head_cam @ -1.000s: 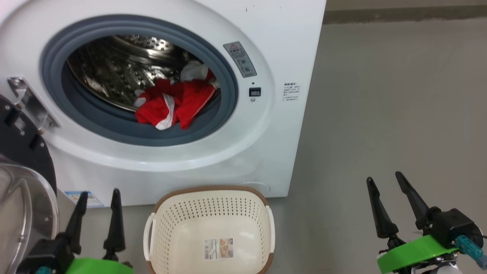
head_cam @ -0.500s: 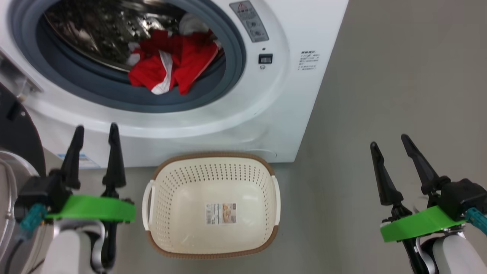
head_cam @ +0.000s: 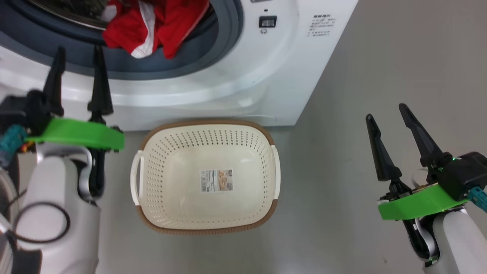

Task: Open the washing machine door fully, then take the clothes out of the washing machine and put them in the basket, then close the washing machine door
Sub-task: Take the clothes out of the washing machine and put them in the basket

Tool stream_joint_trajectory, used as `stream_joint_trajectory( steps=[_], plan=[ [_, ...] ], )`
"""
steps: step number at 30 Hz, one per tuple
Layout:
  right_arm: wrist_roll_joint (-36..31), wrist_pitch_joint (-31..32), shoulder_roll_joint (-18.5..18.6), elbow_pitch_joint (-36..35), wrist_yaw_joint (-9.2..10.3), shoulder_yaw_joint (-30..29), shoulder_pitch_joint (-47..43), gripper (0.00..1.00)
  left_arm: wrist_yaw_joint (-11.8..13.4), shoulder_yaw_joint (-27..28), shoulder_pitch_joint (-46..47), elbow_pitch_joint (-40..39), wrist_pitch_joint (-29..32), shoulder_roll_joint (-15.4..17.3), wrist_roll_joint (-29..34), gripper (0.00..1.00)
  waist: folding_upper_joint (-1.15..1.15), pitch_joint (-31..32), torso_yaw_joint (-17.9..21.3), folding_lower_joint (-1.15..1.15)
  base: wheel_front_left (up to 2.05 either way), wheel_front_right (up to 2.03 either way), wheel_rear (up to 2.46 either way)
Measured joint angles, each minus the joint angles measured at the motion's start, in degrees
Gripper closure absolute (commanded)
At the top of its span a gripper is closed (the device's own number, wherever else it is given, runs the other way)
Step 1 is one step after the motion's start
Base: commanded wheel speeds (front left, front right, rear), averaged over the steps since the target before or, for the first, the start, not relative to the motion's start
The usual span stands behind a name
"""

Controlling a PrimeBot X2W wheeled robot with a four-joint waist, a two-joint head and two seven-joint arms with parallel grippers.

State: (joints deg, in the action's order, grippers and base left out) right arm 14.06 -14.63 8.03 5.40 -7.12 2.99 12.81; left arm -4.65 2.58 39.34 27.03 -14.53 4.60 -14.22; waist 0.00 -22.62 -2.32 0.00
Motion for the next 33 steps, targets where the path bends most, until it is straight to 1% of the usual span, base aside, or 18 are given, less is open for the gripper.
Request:
stream_joint_trajectory(
  steps=[3,11,17,19,25,30,33],
  plan=[
    [0.0,0.0,0.2,-0.3,0.0,0.3,1.0,0.0,-0.5,-0.2,4.2,2.5,-0.2,0.1,0.1,0.0,0.0,-2.0,0.2,0.0,0.0,0.0,0.0],
    [0.0,0.0,0.8,-1.1,0.0,2.3,4.4,0.0,-0.7,-1.4,14.5,11.2,-0.2,0.6,1.2,0.0,0.0,-6.9,0.6,0.0,0.0,0.0,0.0],
    [0.2,0.0,0.8,-1.3,0.0,3.9,6.3,0.0,-0.3,-1.8,21.1,18.9,-0.2,1.8,2.5,0.0,0.0,-9.6,1.4,0.0,0.0,0.0,0.0],
    [0.6,0.0,0.8,-1.2,0.0,4.5,6.4,0.0,-0.1,-2.3,23.0,22.1,0.0,2.8,3.2,0.0,0.0,-10.2,2.0,0.0,0.0,0.0,0.0],
    [2.3,0.0,0.8,-1.2,0.0,5.5,7.5,0.0,-0.1,-3.8,27.8,29.8,3.6,5.1,4.2,0.0,0.0,-11.5,3.8,0.0,0.0,0.0,0.0],
    [2.7,0.0,0.8,-1.1,0.0,6.7,7.6,0.0,-0.5,-4.9,31.2,34.4,6.7,6.5,4.4,0.0,0.0,-12.7,5.1,0.0,0.0,0.0,0.0],
    [3.2,0.0,0.8,-1.1,0.0,7.2,7.7,0.0,-0.5,-6.1,32.8,36.6,8.7,7.6,5.5,0.0,0.0,-13.3,5.9,0.0,0.0,0.0,0.0]
  ],
)
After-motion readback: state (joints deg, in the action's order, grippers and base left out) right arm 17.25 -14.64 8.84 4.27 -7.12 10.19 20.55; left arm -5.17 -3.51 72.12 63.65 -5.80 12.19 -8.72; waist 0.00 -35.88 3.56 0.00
